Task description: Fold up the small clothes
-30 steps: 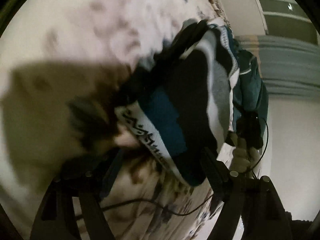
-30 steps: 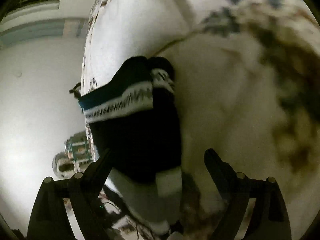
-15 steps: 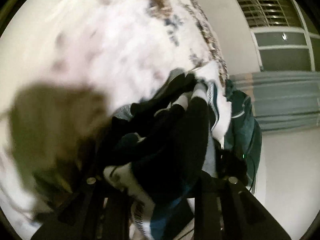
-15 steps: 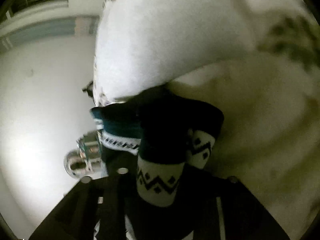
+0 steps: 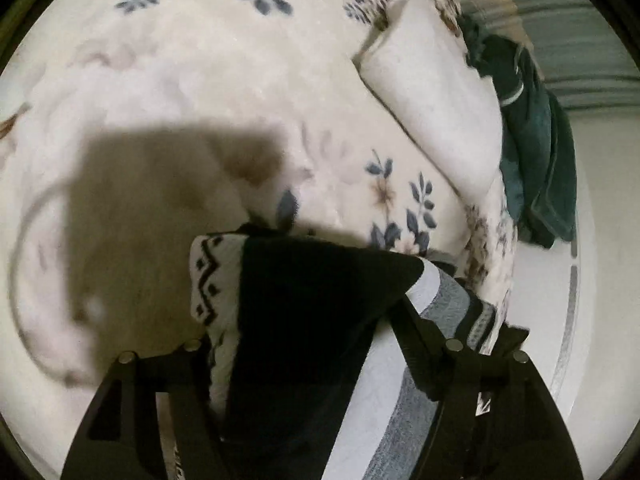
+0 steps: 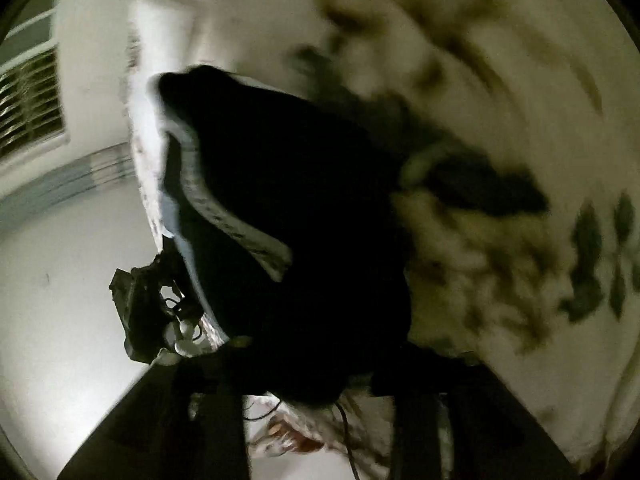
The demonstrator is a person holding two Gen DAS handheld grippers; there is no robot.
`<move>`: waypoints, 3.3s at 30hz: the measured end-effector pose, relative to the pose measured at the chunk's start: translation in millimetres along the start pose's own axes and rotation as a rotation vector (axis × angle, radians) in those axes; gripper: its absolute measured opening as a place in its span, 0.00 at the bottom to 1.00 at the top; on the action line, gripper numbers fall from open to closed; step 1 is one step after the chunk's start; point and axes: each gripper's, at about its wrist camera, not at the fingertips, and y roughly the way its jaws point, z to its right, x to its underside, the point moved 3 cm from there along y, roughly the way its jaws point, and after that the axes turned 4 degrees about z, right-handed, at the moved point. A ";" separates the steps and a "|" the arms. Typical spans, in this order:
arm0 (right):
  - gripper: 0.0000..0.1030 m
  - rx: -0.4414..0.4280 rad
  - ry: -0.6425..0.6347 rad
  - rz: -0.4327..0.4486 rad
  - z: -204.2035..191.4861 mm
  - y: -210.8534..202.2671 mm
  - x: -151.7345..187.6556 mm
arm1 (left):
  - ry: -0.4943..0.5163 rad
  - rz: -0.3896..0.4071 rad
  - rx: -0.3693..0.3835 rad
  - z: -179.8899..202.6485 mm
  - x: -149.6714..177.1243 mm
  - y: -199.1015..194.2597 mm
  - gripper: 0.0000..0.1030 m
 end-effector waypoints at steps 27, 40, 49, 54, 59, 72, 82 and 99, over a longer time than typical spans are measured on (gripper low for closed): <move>0.11 0.175 -0.575 0.094 -159.9 -13.4 -133.7 | 0.021 0.166 -0.675 -113.2 179.5 -36.2 1.00; 0.63 0.232 -0.439 -0.102 -102.2 -22.0 -92.8 | -0.063 0.210 -0.582 -76.3 166.6 -79.1 1.00; 0.08 0.229 -0.369 -0.070 -46.5 -33.7 -33.9 | -0.105 0.223 -0.549 -67.4 160.9 -68.8 1.00; 0.11 0.321 -0.364 -0.160 -29.1 -29.3 -45.3 | -0.119 0.255 -0.406 -72.2 143.4 -65.3 1.00; 0.38 0.402 -0.539 -0.080 -109.8 -44.9 -50.9 | -0.134 0.283 -0.219 -72.1 131.5 -47.0 1.00; 0.57 0.507 -1.164 -0.523 -354.5 246.1 38.4 | -0.070 0.319 -0.065 -58.1 141.1 -32.2 0.20; 0.14 0.596 -0.887 -0.493 -328.4 281.3 -5.3 | -0.061 0.327 -0.011 -64.5 153.8 -39.5 0.14; 0.81 0.319 -0.587 -0.104 -219.3 -3.1 -110.9 | -0.082 0.261 0.057 -54.3 42.0 -51.4 0.67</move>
